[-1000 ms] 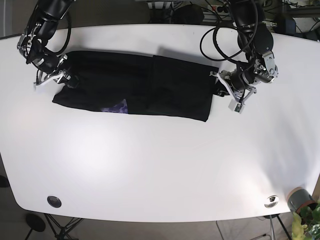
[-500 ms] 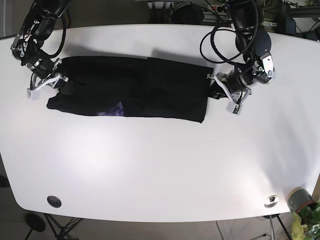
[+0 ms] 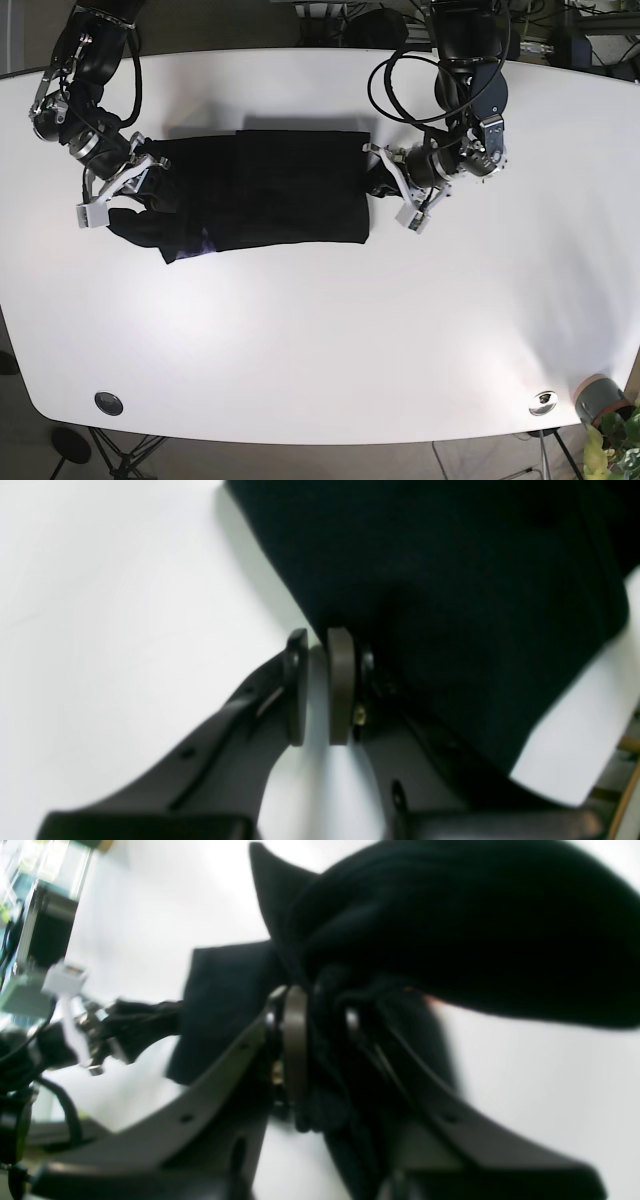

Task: Fold the T-shirt properly
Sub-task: 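Fold the strip in half, right gripper end toward the left gripper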

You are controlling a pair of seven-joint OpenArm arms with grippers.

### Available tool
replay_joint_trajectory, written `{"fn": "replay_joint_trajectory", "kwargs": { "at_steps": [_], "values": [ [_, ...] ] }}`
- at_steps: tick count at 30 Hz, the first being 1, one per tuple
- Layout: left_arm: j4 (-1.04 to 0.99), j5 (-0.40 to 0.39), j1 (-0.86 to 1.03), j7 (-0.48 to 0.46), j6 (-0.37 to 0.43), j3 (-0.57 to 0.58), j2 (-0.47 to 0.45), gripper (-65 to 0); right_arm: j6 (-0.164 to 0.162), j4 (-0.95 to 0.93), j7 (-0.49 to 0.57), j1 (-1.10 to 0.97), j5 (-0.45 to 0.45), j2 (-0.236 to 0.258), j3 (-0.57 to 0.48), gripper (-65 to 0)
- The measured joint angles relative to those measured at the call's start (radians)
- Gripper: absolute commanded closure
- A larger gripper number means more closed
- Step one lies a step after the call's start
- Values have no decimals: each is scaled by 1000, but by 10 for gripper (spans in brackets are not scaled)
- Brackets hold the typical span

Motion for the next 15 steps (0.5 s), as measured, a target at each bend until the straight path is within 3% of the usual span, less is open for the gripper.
{"fn": "replay_joint_trajectory", "kwargs": {
  "at_steps": [15],
  "values": [
    [-6,11,5,-76,8,187,1,-60,-2,10,5,30,-19,-108,-188,-22]
  ]
}}
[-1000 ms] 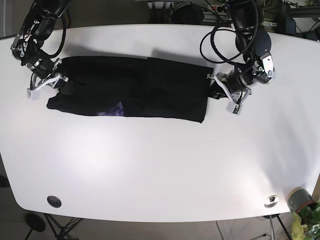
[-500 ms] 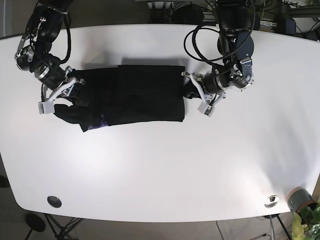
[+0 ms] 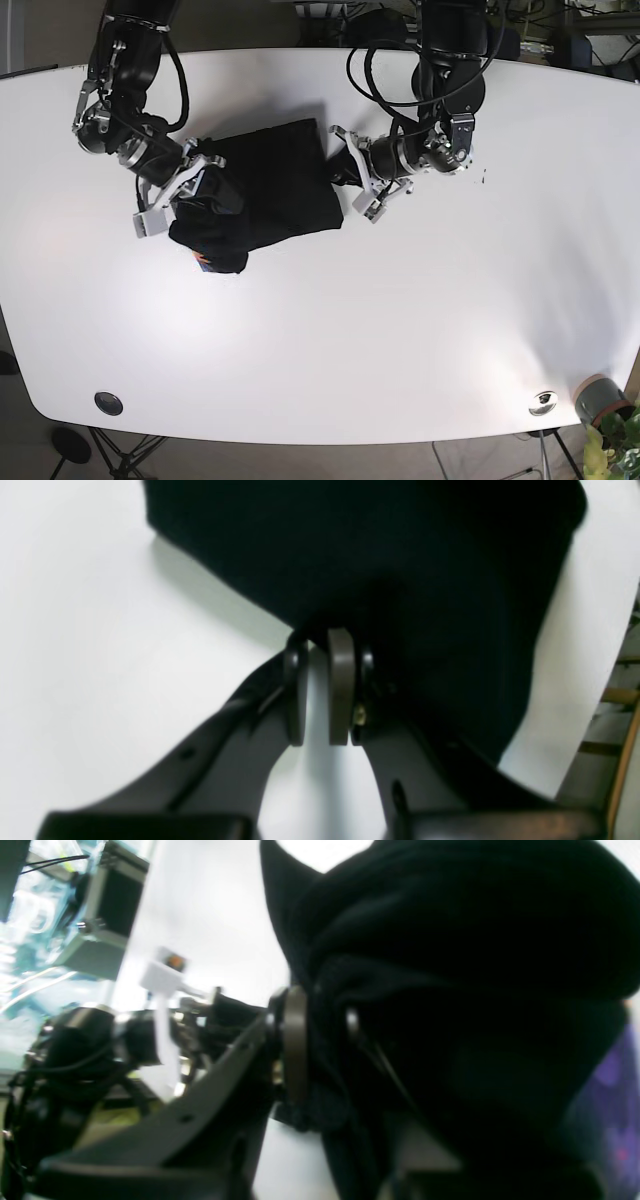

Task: Fold the T-shirt properly
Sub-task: 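Fold the strip in half, right gripper end toward the left gripper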

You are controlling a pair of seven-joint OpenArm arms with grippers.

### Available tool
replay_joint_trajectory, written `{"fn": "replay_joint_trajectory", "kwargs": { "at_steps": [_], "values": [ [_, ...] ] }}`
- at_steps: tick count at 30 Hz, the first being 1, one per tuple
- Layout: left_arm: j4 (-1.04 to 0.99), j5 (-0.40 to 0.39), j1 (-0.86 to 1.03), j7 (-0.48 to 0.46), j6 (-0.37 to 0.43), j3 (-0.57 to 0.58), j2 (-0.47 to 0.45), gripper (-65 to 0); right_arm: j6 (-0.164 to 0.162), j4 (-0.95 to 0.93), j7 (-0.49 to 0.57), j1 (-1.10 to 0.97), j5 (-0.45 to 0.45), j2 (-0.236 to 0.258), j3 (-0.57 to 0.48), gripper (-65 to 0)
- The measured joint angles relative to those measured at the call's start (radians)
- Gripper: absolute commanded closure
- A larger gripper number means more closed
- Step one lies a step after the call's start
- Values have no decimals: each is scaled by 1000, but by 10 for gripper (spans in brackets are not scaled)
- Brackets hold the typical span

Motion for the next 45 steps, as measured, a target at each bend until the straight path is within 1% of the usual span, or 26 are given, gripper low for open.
{"fn": "replay_joint_trajectory", "kwargs": {
  "at_steps": [1,4,8,13,16,22,24,27,28,30,32,34,35,37,42,45],
  "values": [
    [0,0,0,0,0,0,1,-60,0,0,0,1,-16,-6,-10,-22],
    [0,-2,-2,0,0,0,2,-60,3,-2,-3,13,-122,-33,-63,-22],
    [-1,-3,-5,0,0,0,2,-60,7,-1,3,19,-177,-60,-114,-24],
    [-2,-2,-9,1,0,0,1,-60,3,-1,61,19,-223,-55,-174,-24],
    [-2,1,-10,1,0,0,1,-60,3,-2,74,20,-247,-47,-211,-25],
    [-2,1,-10,0,-1,0,-1,-60,3,-5,82,30,-360,-50,-302,-27],
    [-2,1,-10,1,-1,0,-1,-60,2,-5,103,35,-395,-51,-325,-30],
    [-2,1,-10,0,0,0,-1,-60,2,-5,121,37,-431,-53,-351,-95],
    [-2,1,-10,0,-1,0,-1,-60,2,-5,121,37,-443,-52,-359,-140],
    [-2,1,-10,0,0,0,-1,-60,2,-5,121,37,-470,-52,-384,-201],
    [-2,1,-10,1,-1,0,-1,-60,3,-5,121,37,-486,-48,-407,-282],
    [-2,1,-10,0,-1,0,-1,-60,3,-5,122,37,-496,-50,-422,-333],
    [-3,0,-10,0,-1,0,-1,-60,3,-5,122,37,-522,-50,-435,-350],
    [-3,0,-10,0,-1,0,-1,-60,3,-5,122,37,-552,-50,-454,-374],
    [-3,1,-10,0,-1,0,-1,-60,5,5,120,32,-569,-46,-476,-379],
    [-3,1,-11,0,-1,0,-1,-60,10,62,125,19,-567,-47,-475,-379]
  ]
}}
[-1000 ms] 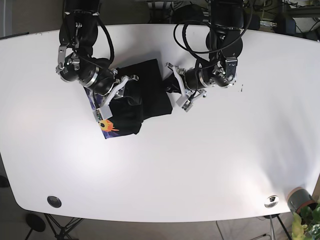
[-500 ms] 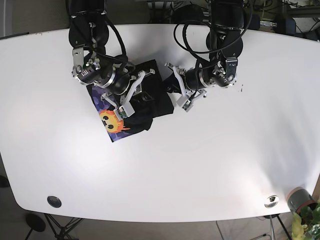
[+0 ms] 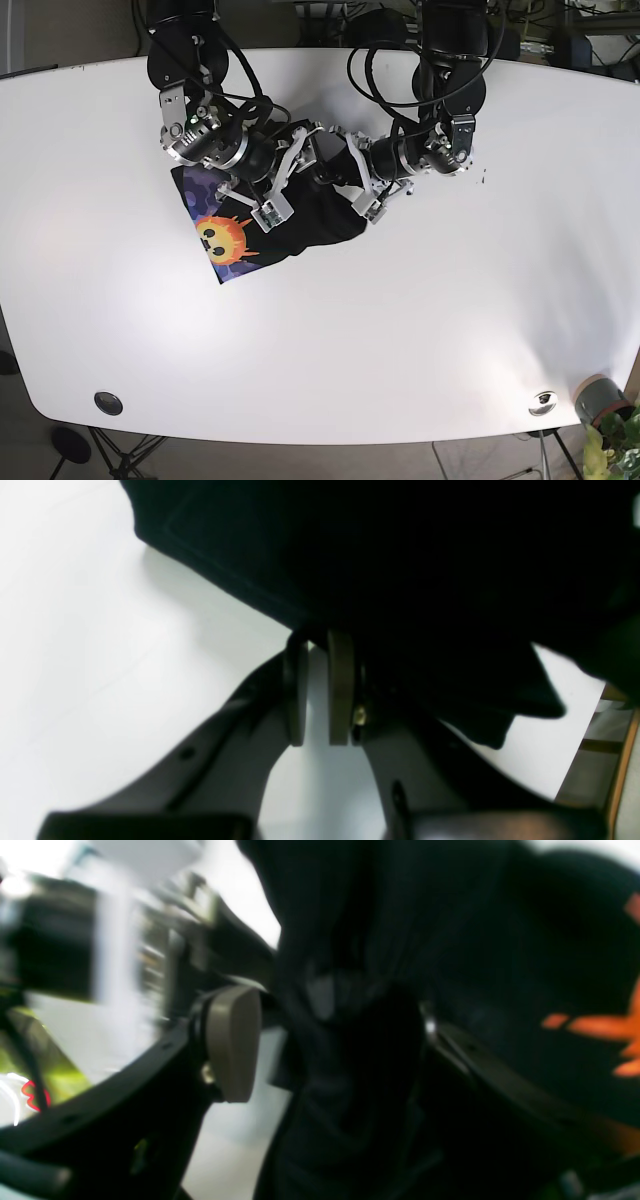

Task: Fold the T-shirt properly
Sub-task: 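Fold the strip in half, right gripper end toward the left gripper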

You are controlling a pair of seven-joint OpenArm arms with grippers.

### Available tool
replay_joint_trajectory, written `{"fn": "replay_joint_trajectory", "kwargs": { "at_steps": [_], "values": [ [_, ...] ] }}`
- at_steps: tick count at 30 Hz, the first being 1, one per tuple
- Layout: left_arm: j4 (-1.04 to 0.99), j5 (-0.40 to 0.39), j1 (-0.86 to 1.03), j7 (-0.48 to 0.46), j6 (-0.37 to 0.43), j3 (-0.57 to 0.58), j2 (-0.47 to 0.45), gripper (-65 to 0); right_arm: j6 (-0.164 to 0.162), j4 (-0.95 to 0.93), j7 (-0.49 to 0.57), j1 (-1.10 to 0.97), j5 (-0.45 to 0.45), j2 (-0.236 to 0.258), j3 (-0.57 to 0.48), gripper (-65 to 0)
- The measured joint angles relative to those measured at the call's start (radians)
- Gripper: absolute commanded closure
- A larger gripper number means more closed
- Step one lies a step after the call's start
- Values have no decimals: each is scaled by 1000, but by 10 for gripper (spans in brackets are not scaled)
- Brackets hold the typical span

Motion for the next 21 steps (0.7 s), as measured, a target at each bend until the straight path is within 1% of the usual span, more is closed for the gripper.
{"fn": "replay_joint_trajectory", "kwargs": {
  "at_steps": [4,6,8,10,13,14,15,17,19,21],
  "values": [
    [0,0,-3,0,0,0,0,-57,3,53,35,-21,4,3,13,-379],
    [0,0,-6,1,0,0,0,-57,4,57,51,-27,26,5,39,-379],
    [10,6,-6,6,0,-1,-1,-57,3,57,51,-33,85,11,87,-379],
    [45,27,-2,20,1,-2,-3,-57,3,56,51,-35,169,17,147,-379],
    [107,27,1,19,2,-4,-8,-57,4,48,53,-35,278,42,225,-379],
    [137,26,0,19,2,-5,-10,-57,4,32,60,-32,327,52,254,-379],
    [161,20,0,17,3,-6,-11,-57,-3,23,58,-32,340,64,270,-379],
    [214,22,8,18,4,-3,-25,-58,-3,2,50,-35,399,79,295,-379],
    [271,10,25,11,0,2,-58,-58,-3,-5,49,-38,423,98,304,-379],
    [320,15,40,16,0,-2,-102,-58,-3,-5,52,-37,426,113,310,-377]
  ]
}}
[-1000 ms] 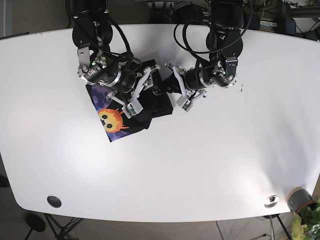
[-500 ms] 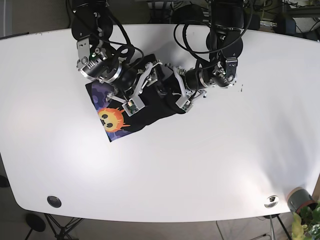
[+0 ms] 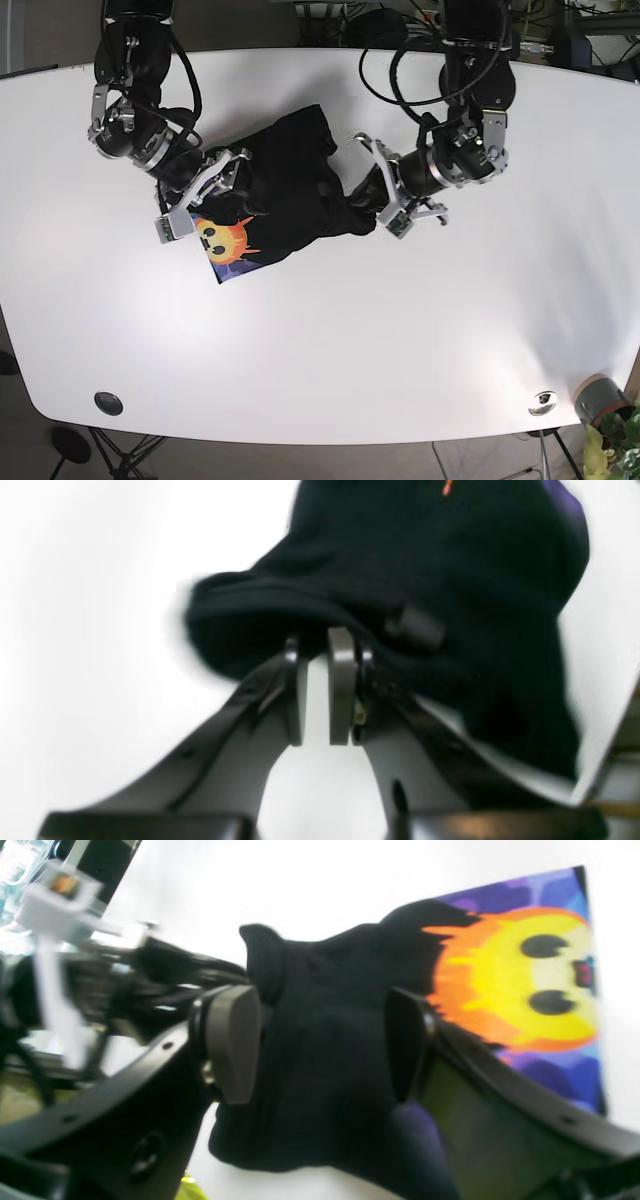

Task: Fold the T-shirt properly
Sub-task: 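Fold the strip in half, right gripper end toward the left gripper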

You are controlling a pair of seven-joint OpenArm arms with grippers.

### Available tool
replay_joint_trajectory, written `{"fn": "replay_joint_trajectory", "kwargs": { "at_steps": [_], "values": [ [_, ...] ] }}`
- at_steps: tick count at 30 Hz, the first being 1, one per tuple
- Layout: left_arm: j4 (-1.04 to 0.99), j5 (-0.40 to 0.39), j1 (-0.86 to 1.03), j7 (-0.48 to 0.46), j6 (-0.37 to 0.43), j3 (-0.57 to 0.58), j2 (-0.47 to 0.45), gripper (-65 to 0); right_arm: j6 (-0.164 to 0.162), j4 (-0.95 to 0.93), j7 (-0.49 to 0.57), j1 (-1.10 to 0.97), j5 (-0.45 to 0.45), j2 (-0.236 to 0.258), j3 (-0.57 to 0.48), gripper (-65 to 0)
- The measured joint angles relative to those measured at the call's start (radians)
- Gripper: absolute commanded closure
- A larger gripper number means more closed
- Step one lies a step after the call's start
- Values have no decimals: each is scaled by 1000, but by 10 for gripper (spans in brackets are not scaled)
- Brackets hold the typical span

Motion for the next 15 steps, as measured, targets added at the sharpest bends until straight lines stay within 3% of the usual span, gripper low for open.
{"fn": "replay_joint_trajectory", "kwargs": {
  "at_steps": [4,9,15],
  "values": [
    [68,23,6,23,2,-8,-57,-60,3,-1,0,10,-43,16,-1,-377],
    [145,7,-16,10,4,22,-59,-61,3,-18,0,64,-153,18,-4,-373],
    [170,5,-41,8,0,142,-57,-61,4,-132,5,184,-238,15,-6,-214]
  ]
}}
